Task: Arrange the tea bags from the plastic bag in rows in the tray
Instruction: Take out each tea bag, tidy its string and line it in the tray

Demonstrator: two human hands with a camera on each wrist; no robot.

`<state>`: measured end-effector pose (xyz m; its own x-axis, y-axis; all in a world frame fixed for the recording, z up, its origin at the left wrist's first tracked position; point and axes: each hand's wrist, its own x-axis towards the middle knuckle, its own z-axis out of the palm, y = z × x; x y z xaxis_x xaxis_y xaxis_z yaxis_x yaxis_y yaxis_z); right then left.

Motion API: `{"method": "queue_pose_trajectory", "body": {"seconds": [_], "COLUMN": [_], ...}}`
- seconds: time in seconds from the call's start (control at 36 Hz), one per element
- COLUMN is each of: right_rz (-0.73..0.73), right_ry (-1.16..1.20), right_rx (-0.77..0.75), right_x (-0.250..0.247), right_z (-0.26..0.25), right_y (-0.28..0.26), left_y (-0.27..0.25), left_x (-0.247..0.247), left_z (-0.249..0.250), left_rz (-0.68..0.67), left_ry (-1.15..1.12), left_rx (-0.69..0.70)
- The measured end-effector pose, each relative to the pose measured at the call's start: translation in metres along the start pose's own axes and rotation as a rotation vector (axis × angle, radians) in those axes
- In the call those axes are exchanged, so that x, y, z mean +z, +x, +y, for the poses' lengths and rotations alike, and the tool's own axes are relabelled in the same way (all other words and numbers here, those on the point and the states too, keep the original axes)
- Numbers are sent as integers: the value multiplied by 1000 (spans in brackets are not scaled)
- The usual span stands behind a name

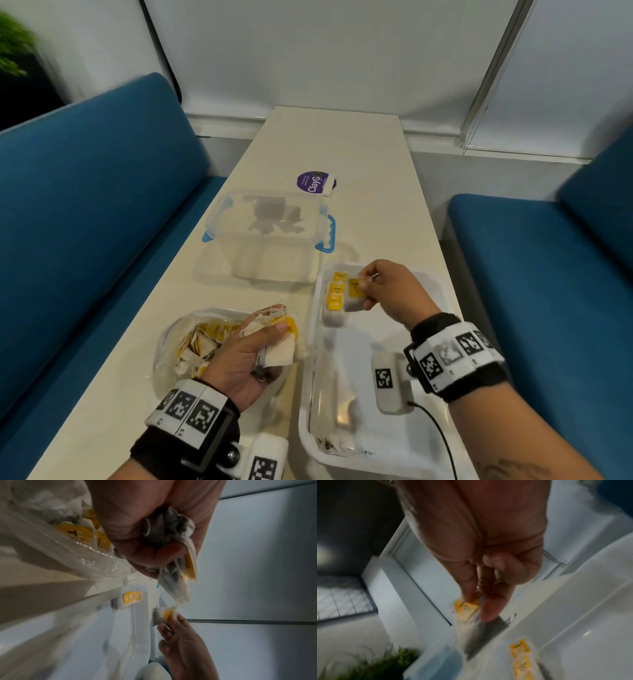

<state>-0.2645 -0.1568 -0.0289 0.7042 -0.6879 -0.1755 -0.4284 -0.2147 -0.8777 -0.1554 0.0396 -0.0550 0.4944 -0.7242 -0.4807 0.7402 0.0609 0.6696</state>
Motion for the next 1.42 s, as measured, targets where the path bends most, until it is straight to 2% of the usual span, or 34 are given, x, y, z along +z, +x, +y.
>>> {"method": "queue_pose_trajectory", "body": {"seconds": [0.14,0.25,0.33,0.78,0.86,0.94,1.0,1.11,1.22,1.33,1.42], "right_rz": [-34,-152,-220,-157,-109,-16,-5,-64,-151,-271,-337], "right_ry": [-308,-478,-479,-484,-430,-281,-204,7,193,214,175], "right_rx": [162,216,252,254,228,181,132,18,-34,-33,-21], "right_x": [18,35,43,56,52,40,31,19,20,25,26], "right_z": [21,22,23,24,24,19,10,-13,-20,-19,-20], "right_y": [30,39,42,49,48,43,33,-3,-37,-56,-63], "left_y": [-1,-2,-4,-7,-7,-5,-5,-7,-6,-7,-10], "left_x": [2,2,2,-2,-1,-1,0,3,3,2,5], "left_z": [-1,-2,-2,-1,0,0,-1,-1,-1,-3,-4], "left_rz": [-1,0,0,-37,-40,-46,-52,-70,-113,-190,-188], "left_ry": [22,36,38,25,52,78,91,115,157,244,254], "left_rx": [1,-11,-14,-27,-33,-34,-33,-27,-25,-33,-30]}}
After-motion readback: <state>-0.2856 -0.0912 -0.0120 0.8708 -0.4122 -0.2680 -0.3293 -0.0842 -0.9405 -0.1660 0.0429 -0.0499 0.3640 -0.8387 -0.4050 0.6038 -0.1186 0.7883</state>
